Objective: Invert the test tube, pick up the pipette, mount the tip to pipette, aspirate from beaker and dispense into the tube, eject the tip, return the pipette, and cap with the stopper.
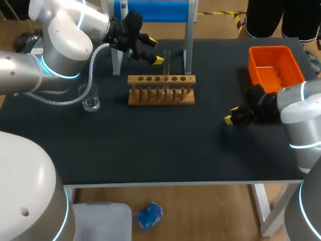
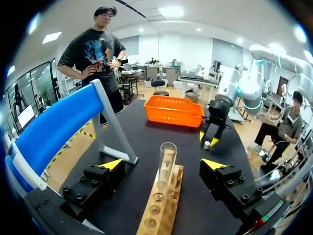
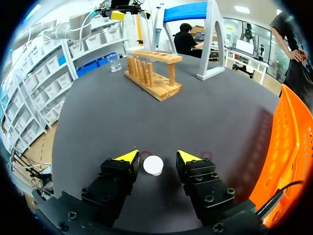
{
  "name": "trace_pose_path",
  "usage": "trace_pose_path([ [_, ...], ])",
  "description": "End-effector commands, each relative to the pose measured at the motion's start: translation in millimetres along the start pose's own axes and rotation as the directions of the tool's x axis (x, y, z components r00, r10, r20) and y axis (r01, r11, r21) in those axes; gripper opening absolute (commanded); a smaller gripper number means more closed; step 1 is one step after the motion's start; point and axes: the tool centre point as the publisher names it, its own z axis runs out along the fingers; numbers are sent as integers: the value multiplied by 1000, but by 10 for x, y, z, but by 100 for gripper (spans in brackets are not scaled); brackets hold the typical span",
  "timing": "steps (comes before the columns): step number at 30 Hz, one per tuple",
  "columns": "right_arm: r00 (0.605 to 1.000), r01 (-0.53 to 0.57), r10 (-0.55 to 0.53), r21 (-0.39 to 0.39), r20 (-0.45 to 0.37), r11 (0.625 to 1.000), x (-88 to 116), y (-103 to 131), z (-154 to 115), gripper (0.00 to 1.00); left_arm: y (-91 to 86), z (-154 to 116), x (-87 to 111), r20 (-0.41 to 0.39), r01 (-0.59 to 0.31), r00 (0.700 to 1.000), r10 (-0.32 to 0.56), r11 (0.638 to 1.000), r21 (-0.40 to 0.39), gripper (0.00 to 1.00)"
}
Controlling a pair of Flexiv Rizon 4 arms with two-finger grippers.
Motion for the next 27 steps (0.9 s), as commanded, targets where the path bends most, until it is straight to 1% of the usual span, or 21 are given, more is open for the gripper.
trace_pose_path([
  [1,1000,-2,2,9,-4,1000,-3,-5,7,48,-8,-2,-11,-3,2,1000,-2,1000,-5,100],
  [12,1000,23,-23,15,1,1000,34,8,32,47,-8,-2,-11,-3,2,1000,-2,1000,-5,100],
  [23,997,65,-67,47,40,997,92,25,31,45,-8,-2,-11,-3,2,1000,-2,1000,-5,100],
  [27,996,70,-72,51,43,996,97,11,32,45,-8,-2,-11,-3,2,1000,-2,1000,-5,100],
])
